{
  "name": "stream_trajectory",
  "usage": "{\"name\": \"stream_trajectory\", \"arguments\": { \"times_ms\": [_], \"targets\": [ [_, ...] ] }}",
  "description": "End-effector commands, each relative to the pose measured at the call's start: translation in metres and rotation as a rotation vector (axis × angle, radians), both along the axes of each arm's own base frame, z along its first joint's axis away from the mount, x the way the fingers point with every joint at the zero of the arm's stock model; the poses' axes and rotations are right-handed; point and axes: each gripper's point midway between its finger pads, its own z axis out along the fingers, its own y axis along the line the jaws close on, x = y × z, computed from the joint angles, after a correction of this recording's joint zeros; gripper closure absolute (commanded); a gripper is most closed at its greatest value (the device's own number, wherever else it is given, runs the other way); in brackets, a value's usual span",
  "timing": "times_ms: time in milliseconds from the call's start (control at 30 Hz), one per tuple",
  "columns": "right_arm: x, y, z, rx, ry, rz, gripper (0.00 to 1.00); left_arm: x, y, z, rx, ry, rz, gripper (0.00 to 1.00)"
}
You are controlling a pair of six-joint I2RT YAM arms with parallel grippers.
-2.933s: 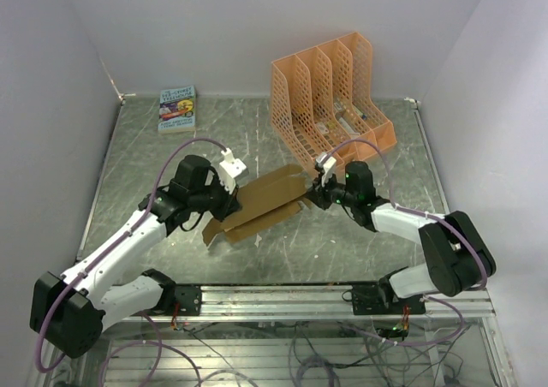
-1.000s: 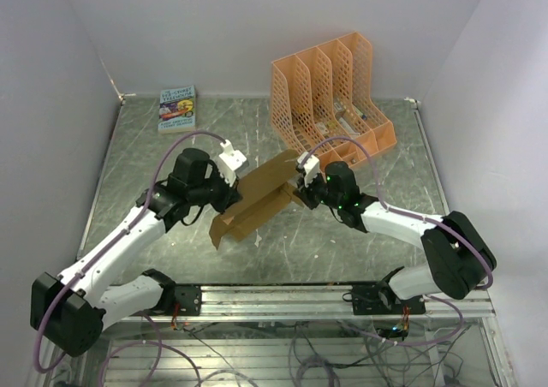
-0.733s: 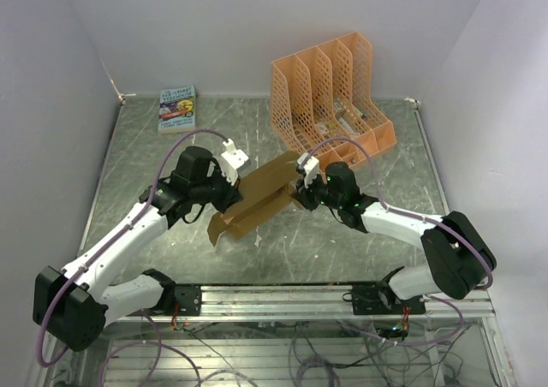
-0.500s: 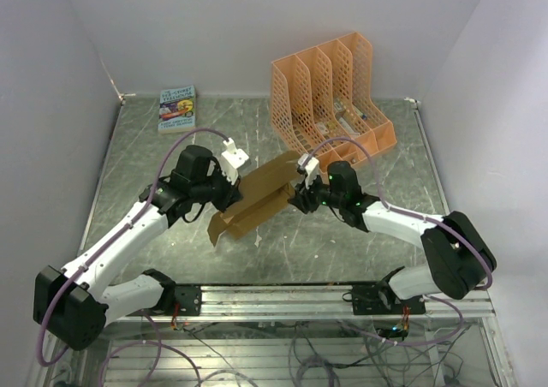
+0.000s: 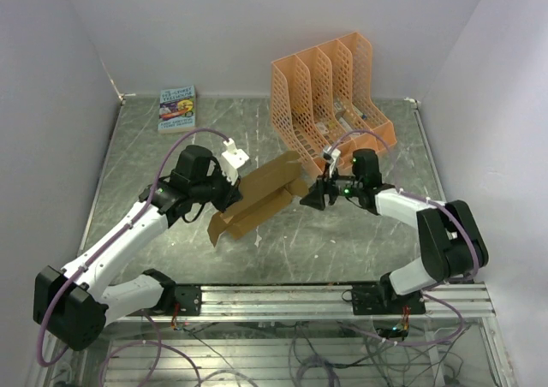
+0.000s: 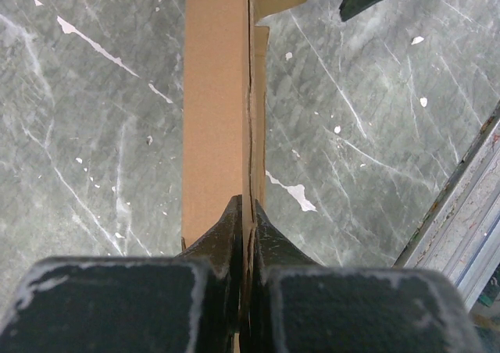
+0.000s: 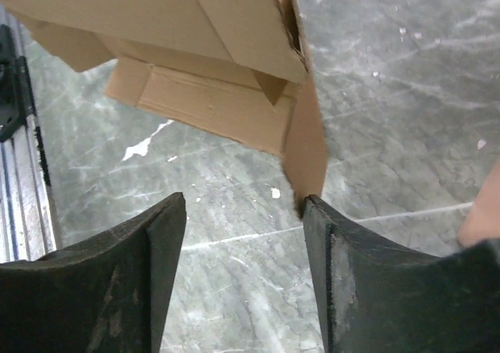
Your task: Fold the paper box
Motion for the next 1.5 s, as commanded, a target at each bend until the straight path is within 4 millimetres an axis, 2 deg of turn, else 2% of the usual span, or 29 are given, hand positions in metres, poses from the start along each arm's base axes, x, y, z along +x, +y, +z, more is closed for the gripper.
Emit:
{"name": "stream_trajectory", "arguments": {
  "times_ms": [0, 67, 133, 267, 333, 367, 467, 600, 700, 800, 1033, 1167, 1300, 1367, 1467],
  "targets": [
    [0.005, -0.005, 0.047, 0.081, -0.153, 0.044, 0.35, -0.004, -0.001, 0.007, -0.012, -0.006, -0.028, 0.93],
    [0.014, -0.017, 0.061, 0.089, -0.208, -0.004, 0.31, -0.005, -0.002, 0.007, -0.015, -0.007, -0.031, 0.93],
    [0.024, -0.030, 0.063, 0.081, -0.214, -0.072, 0.34, -0.005, -0.002, 0.006, -0.014, -0.007, -0.033, 0.93],
    [0.049, -0.049, 0.041, -0.013, -0.162, -0.234, 0.65, -0.005, -0.003, 0.007, -0.017, -0.009, -0.039, 0.93],
    [0.056, -0.053, 0.033, -0.046, -0.144, -0.262, 0.82, -0.005, -0.003, 0.007, -0.018, -0.007, -0.041, 0.93],
    [0.060, -0.055, 0.031, -0.059, -0.150, -0.271, 0.87, -0.006, -0.003, 0.008, -0.019, -0.007, -0.043, 0.93],
    [0.065, -0.054, 0.030, -0.090, -0.192, -0.271, 0.89, -0.006, -0.003, 0.007, -0.017, -0.008, -0.046, 0.93],
    [0.074, -0.051, 0.038, -0.102, -0.249, -0.273, 0.90, -0.006, -0.003, 0.007, -0.012, -0.009, -0.047, 0.93],
    [0.063, -0.042, 0.024, -0.111, -0.167, -0.204, 1.00, -0.006, -0.002, 0.007, -0.007, -0.006, -0.047, 0.93],
    [0.061, -0.044, 0.000, -0.158, -0.104, -0.222, 1.00, -0.006, -0.003, 0.008, -0.011, -0.009, -0.049, 0.93],
    [0.080, -0.038, -0.006, -0.208, -0.107, -0.271, 1.00, -0.007, -0.002, 0.008, -0.013, -0.015, -0.048, 0.93],
    [0.102, -0.056, -0.009, -0.262, -0.097, -0.450, 1.00, -0.007, -0.002, 0.007, -0.013, -0.012, -0.050, 0.93],
    [0.122, -0.090, 0.000, -0.330, -0.164, -0.645, 1.00, -0.007, -0.003, 0.007, -0.013, -0.013, -0.054, 0.93],
    [0.126, -0.101, 0.004, -0.348, -0.187, -0.686, 1.00, -0.007, -0.004, 0.007, -0.014, -0.011, -0.056, 0.93],
    [0.130, -0.106, 0.003, -0.363, -0.190, -0.697, 1.00, -0.007, -0.004, 0.007, -0.012, -0.008, -0.060, 0.93]
  ]
}}
